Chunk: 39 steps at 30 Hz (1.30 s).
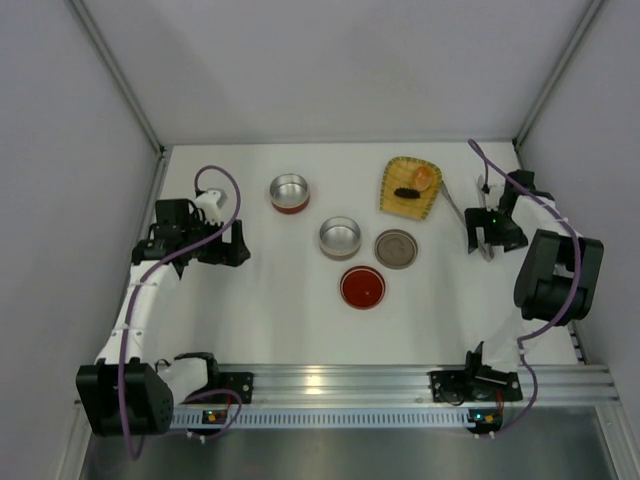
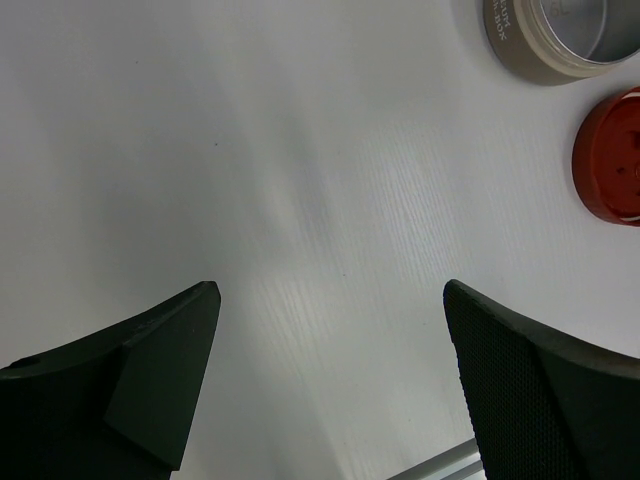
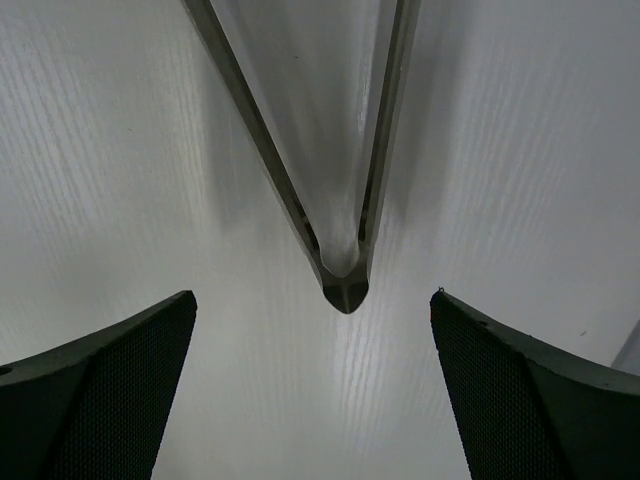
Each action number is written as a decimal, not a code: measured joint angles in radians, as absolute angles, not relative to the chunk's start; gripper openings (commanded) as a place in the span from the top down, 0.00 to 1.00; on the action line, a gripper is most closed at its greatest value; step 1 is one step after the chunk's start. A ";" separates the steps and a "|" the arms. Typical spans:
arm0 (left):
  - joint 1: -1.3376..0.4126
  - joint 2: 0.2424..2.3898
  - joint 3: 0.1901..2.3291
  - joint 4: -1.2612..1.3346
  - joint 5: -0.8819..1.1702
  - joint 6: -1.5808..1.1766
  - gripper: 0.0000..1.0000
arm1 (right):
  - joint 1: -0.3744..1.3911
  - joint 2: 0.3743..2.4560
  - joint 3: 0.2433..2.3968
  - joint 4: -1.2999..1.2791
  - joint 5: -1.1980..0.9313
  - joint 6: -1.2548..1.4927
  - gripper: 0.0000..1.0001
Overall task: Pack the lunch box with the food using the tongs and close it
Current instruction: Pick up the clamp at the center of the board.
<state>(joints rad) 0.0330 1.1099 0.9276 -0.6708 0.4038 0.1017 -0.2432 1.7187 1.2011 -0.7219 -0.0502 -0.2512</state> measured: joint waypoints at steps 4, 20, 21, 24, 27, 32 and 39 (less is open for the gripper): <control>0.033 1.110 0.928 -0.653 0.418 0.101 0.02 | -0.243 1.762 1.201 -0.685 -0.065 -0.251 0.01; 0.033 1.160 0.952 -0.632 0.487 0.080 0.02 | -0.207 1.947 1.340 -0.561 -0.080 -0.224 0.12; 0.033 1.166 0.953 -0.632 0.491 0.080 0.02 | -0.207 1.956 1.352 -0.559 -0.080 -0.223 0.12; 0.033 1.180 0.955 -0.631 0.498 0.078 0.02 | -0.207 1.979 1.382 -0.556 -0.080 -0.215 0.16; 0.033 1.187 0.955 -0.629 0.501 0.077 0.02 | -0.207 1.996 1.404 -0.553 -0.081 -0.211 0.19; 0.033 1.202 0.956 -0.627 0.505 0.077 0.02 | -0.207 2.007 1.416 -0.541 -0.081 -0.206 0.32; 0.033 1.222 0.957 -0.628 0.505 0.077 0.02 | -0.229 2.014 1.428 -0.541 -0.097 -0.196 0.50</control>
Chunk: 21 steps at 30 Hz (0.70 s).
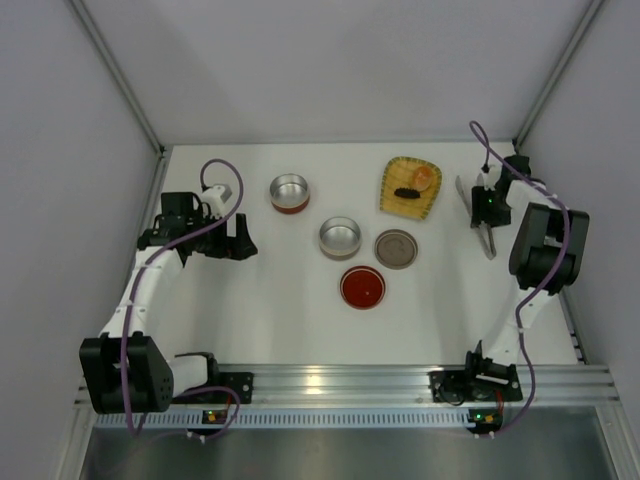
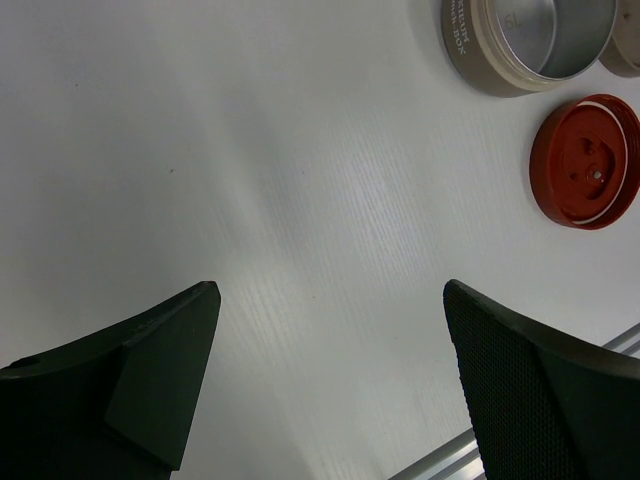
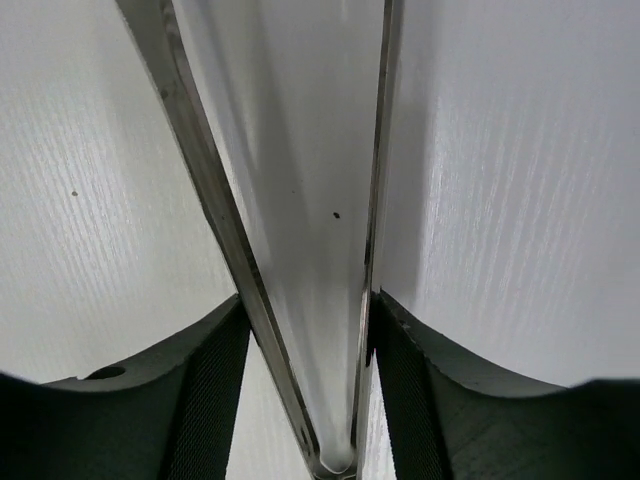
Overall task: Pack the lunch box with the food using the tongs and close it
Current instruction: Pick up the clamp at the center of the board.
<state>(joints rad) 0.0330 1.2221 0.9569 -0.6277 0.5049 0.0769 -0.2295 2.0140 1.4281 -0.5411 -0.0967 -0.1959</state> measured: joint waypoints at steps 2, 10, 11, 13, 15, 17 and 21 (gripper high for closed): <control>0.033 1.222 0.963 -0.628 0.505 0.077 0.02 | -0.251 2.015 1.430 -0.540 -0.124 -0.189 0.55; 0.033 1.222 0.967 -0.627 0.505 0.077 0.02 | -0.316 2.006 1.429 -0.567 -0.183 -0.212 0.64; 0.033 1.222 0.967 -0.627 0.505 0.077 0.02 | -0.321 2.001 1.429 -0.581 -0.186 -0.221 0.64; 0.033 1.222 0.967 -0.627 0.505 0.077 0.02 | -0.326 1.981 1.429 -0.613 -0.187 -0.240 0.64; 0.033 1.222 0.968 -0.627 0.505 0.077 0.02 | -0.329 1.949 1.431 -0.653 -0.191 -0.261 0.64; 0.033 1.222 0.969 -0.627 0.505 0.077 0.02 | -0.329 1.919 1.452 -0.700 -0.198 -0.282 0.64; 0.033 1.222 0.970 -0.627 0.505 0.077 0.02 | -0.329 1.885 1.523 -0.773 -0.211 -0.320 0.65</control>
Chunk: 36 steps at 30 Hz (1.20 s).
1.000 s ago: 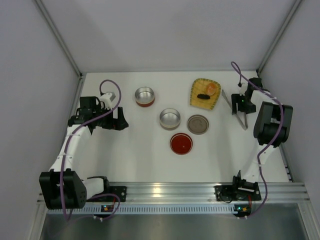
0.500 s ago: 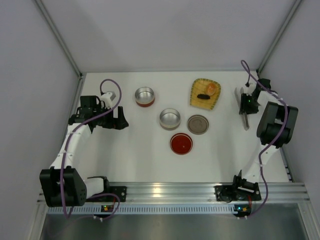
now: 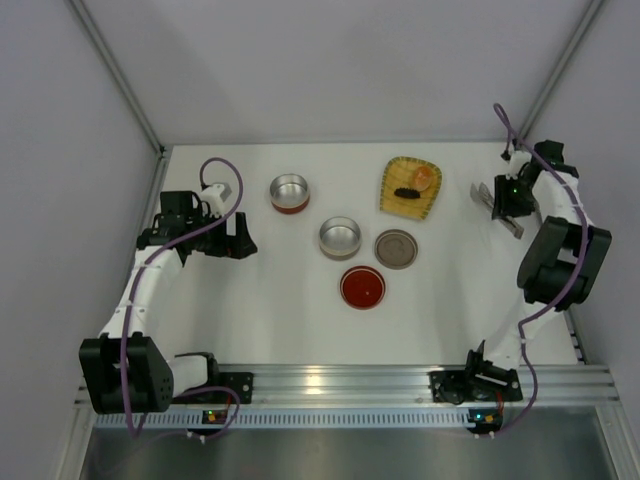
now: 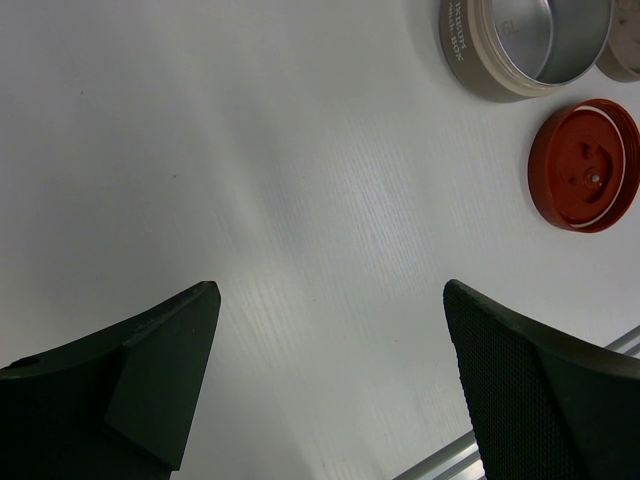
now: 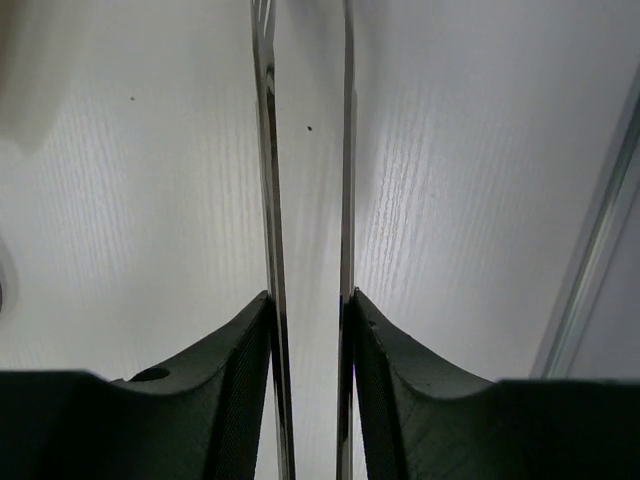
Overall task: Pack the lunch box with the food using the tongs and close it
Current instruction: Pick up the clamp at the center of the board, then pick up the fake food from the plate.
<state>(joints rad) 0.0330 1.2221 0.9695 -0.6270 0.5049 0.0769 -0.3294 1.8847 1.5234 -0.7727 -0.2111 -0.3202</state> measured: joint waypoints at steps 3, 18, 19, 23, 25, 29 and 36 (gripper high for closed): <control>0.033 1.222 0.971 -0.627 0.505 0.077 0.02 | -0.330 1.867 1.555 -0.811 -0.216 -0.341 0.68; 0.033 1.220 0.980 -0.628 0.510 0.084 0.02 | -0.331 1.752 1.658 -1.033 -0.341 -0.435 0.70; 0.033 1.217 0.980 -0.628 0.515 0.086 0.02 | -0.329 1.735 1.665 -1.042 -0.353 -0.441 0.70; 0.033 1.203 0.980 -0.628 0.540 0.101 0.02 | -0.307 1.668 1.684 -1.061 -0.388 -0.456 0.69; 0.033 1.199 0.980 -0.628 0.546 0.105 0.02 | -0.279 1.645 1.684 -1.066 -0.397 -0.461 0.69; 0.033 1.200 0.983 -0.628 0.554 0.108 0.02 | -0.187 1.637 1.684 -1.066 -0.408 -0.465 0.67; 0.033 1.199 0.984 -0.628 0.574 0.126 0.02 | -0.081 1.678 1.708 -1.056 -0.392 -0.442 0.67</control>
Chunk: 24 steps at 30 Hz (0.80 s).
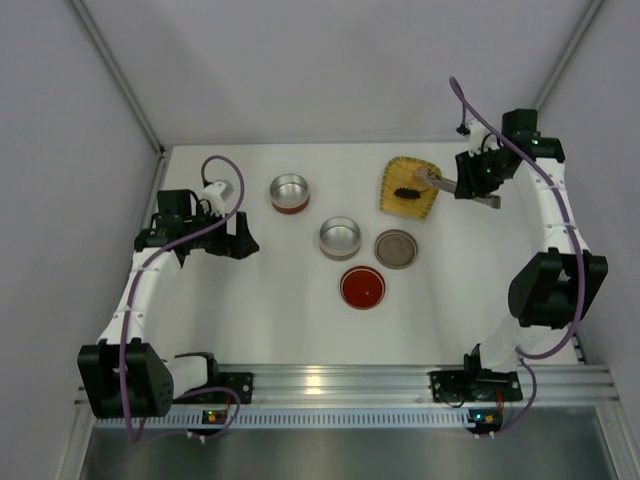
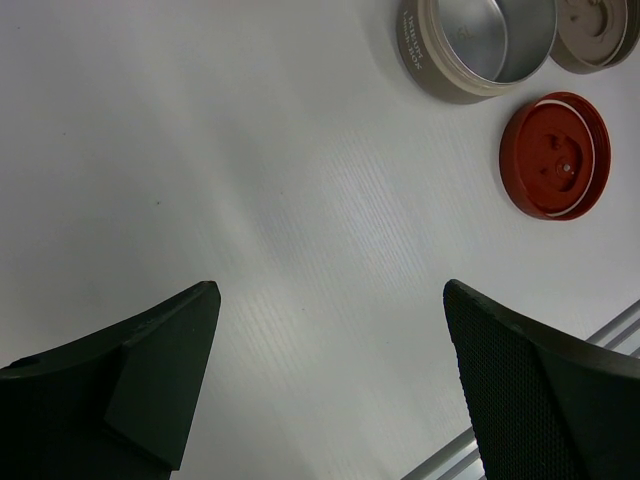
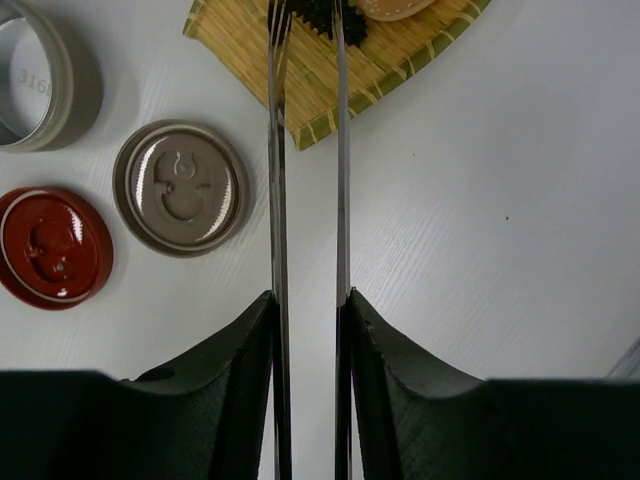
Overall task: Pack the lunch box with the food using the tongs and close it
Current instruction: Pick up the fake food from the plate.
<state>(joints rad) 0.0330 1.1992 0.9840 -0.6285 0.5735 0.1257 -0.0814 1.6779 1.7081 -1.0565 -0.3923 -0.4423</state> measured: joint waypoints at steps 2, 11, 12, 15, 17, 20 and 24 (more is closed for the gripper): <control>0.033 1.199 0.984 -0.628 0.576 0.126 0.02 | -0.078 1.710 1.731 -1.043 -0.370 -0.400 0.67; 0.033 1.203 0.984 -0.628 0.567 0.130 0.02 | -0.020 1.741 1.737 -0.963 -0.274 -0.160 0.61; 0.033 1.204 0.984 -0.628 0.562 0.130 0.02 | -0.001 1.741 1.736 -0.953 -0.257 -0.140 0.60; 0.033 1.205 0.984 -0.628 0.552 0.130 0.02 | 0.071 1.741 1.736 -0.926 -0.183 -0.081 0.60; 0.033 1.205 0.984 -0.628 0.542 0.130 0.02 | 0.115 1.741 1.736 -0.914 -0.124 -0.042 0.59; 0.033 1.205 0.984 -0.628 0.527 0.130 0.02 | 0.163 1.742 1.736 -0.901 -0.034 0.001 0.59; 0.033 1.205 0.984 -0.628 0.515 0.131 0.02 | 0.206 1.746 1.736 -0.895 0.093 0.041 0.59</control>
<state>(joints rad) 0.0334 1.2045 0.9840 -0.6285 0.5148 0.1310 0.2058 1.7458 1.7363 -0.8948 0.0933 0.0414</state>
